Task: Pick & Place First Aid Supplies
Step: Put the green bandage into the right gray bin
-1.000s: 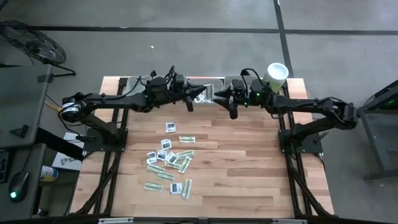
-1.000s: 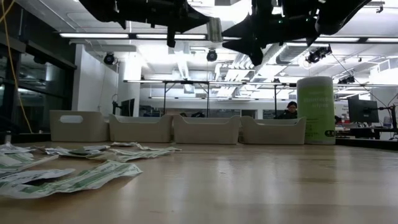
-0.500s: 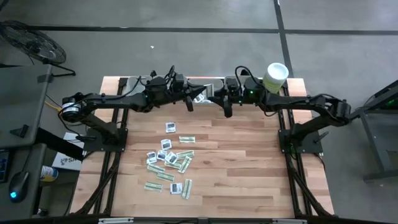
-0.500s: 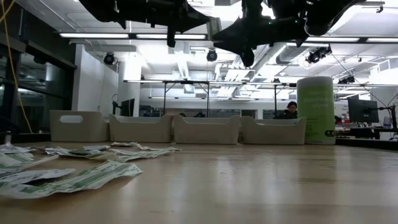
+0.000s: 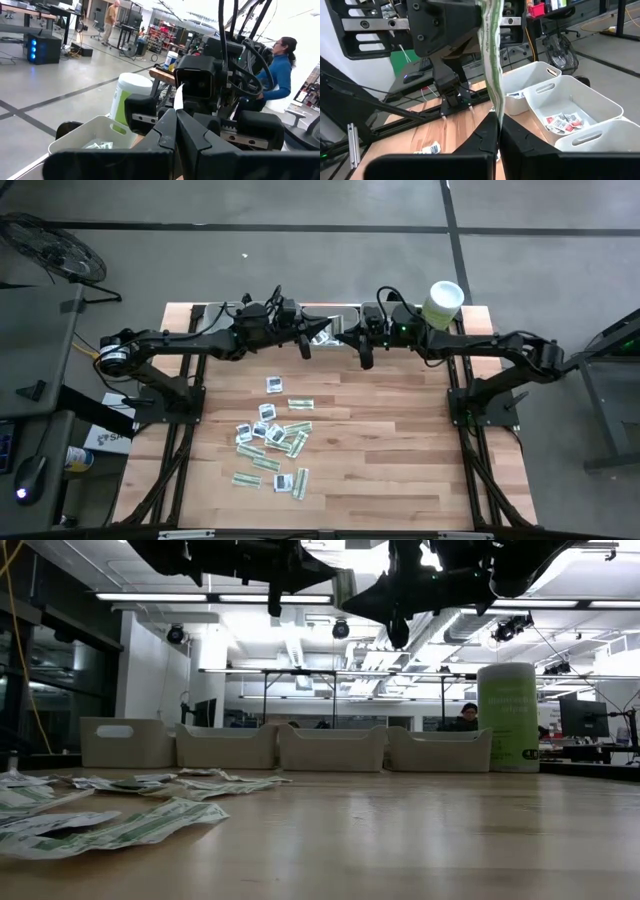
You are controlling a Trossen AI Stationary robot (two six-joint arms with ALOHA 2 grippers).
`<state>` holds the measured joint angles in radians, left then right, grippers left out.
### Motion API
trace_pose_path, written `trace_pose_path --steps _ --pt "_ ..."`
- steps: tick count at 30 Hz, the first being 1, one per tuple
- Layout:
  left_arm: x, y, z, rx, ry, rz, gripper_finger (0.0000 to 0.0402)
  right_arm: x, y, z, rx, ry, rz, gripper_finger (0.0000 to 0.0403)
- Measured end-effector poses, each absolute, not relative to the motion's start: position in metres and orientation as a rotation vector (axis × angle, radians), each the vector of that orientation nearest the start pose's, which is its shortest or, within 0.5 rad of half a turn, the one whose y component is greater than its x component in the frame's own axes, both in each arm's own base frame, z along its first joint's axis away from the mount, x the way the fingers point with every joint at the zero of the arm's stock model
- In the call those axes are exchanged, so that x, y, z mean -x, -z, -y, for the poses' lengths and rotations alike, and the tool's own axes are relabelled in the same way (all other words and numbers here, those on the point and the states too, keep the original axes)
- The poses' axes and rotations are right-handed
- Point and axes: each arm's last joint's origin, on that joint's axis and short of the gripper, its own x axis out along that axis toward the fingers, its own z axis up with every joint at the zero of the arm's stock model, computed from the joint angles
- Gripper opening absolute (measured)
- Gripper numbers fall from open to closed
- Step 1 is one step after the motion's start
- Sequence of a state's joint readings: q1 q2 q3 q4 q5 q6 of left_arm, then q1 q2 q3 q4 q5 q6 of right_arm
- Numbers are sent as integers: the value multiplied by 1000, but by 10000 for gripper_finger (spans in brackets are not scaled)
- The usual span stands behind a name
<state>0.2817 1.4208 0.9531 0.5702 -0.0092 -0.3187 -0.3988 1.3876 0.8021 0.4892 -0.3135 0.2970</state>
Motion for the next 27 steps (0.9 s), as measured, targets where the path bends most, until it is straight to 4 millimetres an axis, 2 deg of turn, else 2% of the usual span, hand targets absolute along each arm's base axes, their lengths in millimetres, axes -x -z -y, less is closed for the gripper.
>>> trace_pose_path --steps 5,11,16,22,27 --pt "-310 -313 -90 300 -281 103 22 -282 -265 112 -365 130 -107 1" --pt "-308 -314 -90 284 -315 96 112 -277 -260 119 -413 180 -160 1" --pt "-293 -325 -89 226 -421 74 175 -261 -261 131 -498 340 -199 0" --pt "-266 -338 -84 208 -525 11 195 -231 -242 149 -708 681 -381 0" --pt "-252 -344 -81 208 -557 -26 195 -219 -231 155 -721 851 -468 0"
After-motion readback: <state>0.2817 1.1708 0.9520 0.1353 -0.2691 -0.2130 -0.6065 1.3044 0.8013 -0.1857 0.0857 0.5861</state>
